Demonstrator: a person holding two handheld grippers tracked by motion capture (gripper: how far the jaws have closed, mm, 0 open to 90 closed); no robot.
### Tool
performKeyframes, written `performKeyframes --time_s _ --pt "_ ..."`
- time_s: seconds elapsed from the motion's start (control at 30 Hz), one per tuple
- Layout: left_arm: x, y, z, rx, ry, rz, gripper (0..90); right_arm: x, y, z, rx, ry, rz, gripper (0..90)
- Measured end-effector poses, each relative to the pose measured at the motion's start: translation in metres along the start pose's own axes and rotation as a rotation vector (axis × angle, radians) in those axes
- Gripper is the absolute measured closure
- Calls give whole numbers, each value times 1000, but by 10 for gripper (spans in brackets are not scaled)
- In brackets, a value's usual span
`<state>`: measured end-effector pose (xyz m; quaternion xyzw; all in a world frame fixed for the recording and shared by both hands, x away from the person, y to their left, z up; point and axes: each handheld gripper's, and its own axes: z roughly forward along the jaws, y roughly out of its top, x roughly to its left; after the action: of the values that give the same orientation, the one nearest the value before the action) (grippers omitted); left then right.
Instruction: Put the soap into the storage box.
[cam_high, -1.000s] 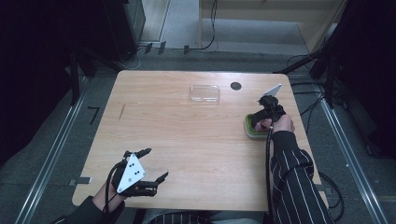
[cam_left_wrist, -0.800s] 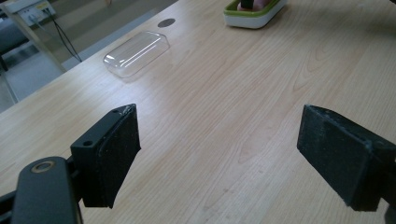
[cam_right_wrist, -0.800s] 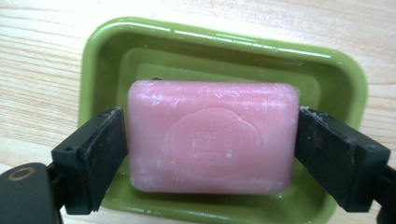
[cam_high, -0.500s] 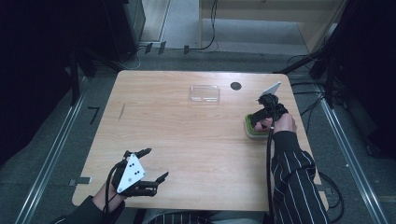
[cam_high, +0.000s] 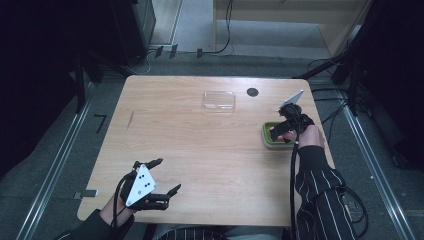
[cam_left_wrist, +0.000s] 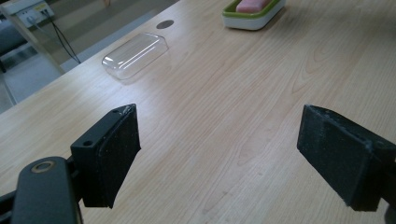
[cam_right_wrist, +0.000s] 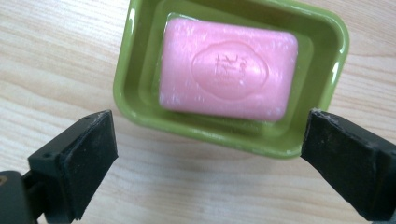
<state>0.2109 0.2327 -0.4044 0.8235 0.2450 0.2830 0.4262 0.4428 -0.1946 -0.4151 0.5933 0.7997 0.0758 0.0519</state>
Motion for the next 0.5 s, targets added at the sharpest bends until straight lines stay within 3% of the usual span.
performKeyframes --time_s 0.5 --pt "0 1 2 -2 -4 3 140 7 -34 -20 -9 -8 -52 33"
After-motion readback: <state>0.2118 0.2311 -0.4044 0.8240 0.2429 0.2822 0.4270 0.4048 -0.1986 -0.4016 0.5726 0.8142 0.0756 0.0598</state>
